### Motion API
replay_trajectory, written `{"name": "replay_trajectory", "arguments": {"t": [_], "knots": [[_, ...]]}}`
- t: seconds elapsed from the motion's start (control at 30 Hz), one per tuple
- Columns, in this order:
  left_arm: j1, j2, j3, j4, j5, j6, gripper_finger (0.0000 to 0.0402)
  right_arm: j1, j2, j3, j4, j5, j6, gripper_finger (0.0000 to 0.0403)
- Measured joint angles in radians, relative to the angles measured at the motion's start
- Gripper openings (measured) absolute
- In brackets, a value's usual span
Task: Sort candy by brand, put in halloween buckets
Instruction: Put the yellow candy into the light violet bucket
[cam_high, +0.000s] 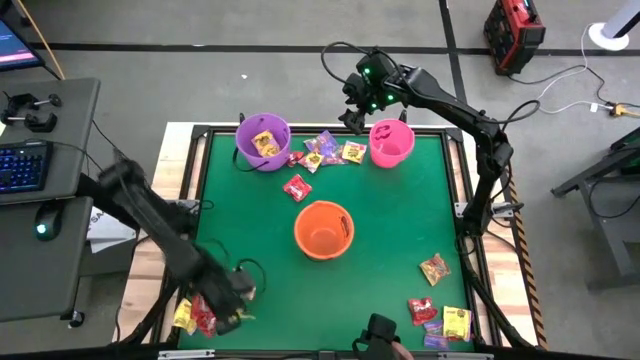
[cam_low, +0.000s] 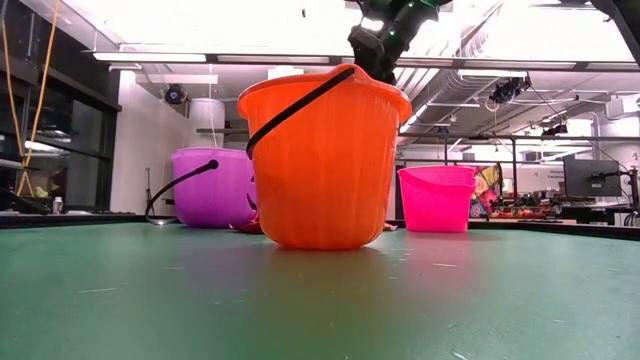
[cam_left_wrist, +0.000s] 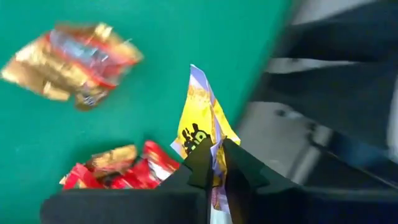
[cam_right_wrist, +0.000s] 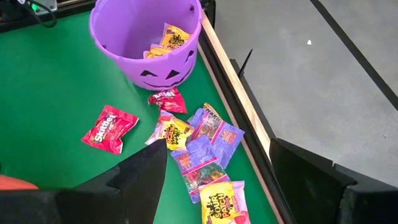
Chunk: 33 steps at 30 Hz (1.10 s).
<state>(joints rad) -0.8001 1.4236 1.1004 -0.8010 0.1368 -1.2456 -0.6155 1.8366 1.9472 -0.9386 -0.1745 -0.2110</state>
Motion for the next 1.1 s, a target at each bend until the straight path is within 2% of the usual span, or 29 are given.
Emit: {"name": "replay_trajectory", "arguments": {"t": [0.07, 0.13, 0.23, 0.33, 0.43, 0.6, 0.7, 0.8, 0.83, 0.93, 1.1], "knots": [[0.032, -0.115, 0.002, -0.023, 0.001, 0.048, 0.0007, 0.000, 0.000, 0.000, 0.000, 0.000, 0.000, 0.0277], [0.089, -0.227, 0.002, -0.087, -0.048, 0.089, 0.0003, 0.000, 0.000, 0.000, 0.000, -0.003, 0.000, 0.0277], [0.225, -0.378, 0.002, -0.199, -0.275, 0.184, 0.0003, 0.000, 0.000, 0.000, -0.007, -0.041, 0.021, 0.0277], [0.416, -0.477, 0.002, -0.236, -0.520, 0.372, 0.0001, 0.000, 0.000, 0.000, -0.046, -0.082, 0.055, 0.0277], [0.649, -0.506, 0.002, -0.214, -0.615, 0.614, 0.0001, 0.003, -0.003, 0.000, -0.116, -0.099, 0.082, 0.0277], [1.024, -0.445, 0.002, -0.097, -0.588, 0.979, 0.0000, 0.032, -0.018, 0.000, -0.183, -0.104, 0.141, 0.0277], [1.220, -0.353, 0.002, -0.012, -0.481, 1.145, 0.0000, 0.062, -0.020, 0.000, -0.185, -0.104, 0.175, 0.0277], [1.373, -0.235, 0.001, 0.017, -0.324, 1.220, 0.0000, 0.100, -0.020, 0.000, -0.197, -0.093, 0.213, 0.0277], [1.412, -0.194, 0.001, 0.021, -0.291, 1.228, 0.0000, 0.115, -0.020, 0.000, -0.210, -0.084, 0.220, 0.0277], [1.486, -0.099, 0.000, 0.039, -0.277, 1.221, 0.0007, 0.165, -0.028, 0.000, -0.274, -0.017, 0.230, 0.0277], [1.542, -0.041, 0.000, 0.089, -0.167, 1.230, 0.0053, 0.238, -0.070, 0.000, -0.395, 0.102, 0.247, 0.0277]]}}
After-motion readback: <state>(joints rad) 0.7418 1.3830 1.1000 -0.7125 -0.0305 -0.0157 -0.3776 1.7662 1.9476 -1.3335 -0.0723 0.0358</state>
